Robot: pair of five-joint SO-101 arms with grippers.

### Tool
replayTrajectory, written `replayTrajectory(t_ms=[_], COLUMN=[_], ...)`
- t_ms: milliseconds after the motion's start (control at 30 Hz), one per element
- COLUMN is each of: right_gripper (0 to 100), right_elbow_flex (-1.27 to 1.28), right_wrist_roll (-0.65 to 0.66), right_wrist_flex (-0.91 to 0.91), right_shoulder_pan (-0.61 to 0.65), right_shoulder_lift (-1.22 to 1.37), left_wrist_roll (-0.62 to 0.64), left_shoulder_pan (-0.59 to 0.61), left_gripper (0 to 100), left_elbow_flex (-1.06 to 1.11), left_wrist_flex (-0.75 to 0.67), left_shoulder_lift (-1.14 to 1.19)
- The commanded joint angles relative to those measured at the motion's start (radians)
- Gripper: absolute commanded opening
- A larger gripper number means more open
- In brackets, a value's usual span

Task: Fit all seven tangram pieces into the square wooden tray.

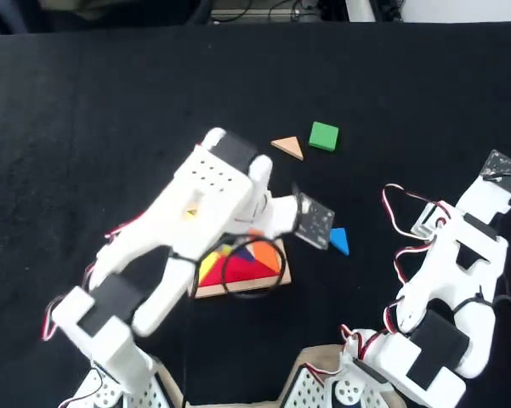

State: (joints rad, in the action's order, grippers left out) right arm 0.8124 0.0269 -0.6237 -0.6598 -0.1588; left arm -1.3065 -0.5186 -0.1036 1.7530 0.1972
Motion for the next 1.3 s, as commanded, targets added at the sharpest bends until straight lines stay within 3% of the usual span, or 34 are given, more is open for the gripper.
replayTrajectory(t_ms=[0,200,367,1267], right_gripper=[1.1,1.1,1.1,1.1], right_elbow_flex=[0.001,0.005,0.008,0.010], right_wrist_roll=[0.008,0.008,0.040,0.041], right_wrist_flex=[0.018,0.020,0.020,0.020], right_shoulder_pan=[0.015,0.015,0.015,0.015], right_shoulder_lift=[-0.002,-0.002,-0.004,-0.004], left_wrist_roll=[-0.060,-0.071,-0.071,-0.069], left_shoulder_pan=[0.044,0.053,0.050,0.036], left_gripper=[3,3,3,3], left_elbow_flex=[-0.170,-0.493,-0.639,-0.598], left_wrist_flex=[0.005,0.006,0.006,0.008], left_shoulder_lift=[0.095,0.377,0.532,0.555])
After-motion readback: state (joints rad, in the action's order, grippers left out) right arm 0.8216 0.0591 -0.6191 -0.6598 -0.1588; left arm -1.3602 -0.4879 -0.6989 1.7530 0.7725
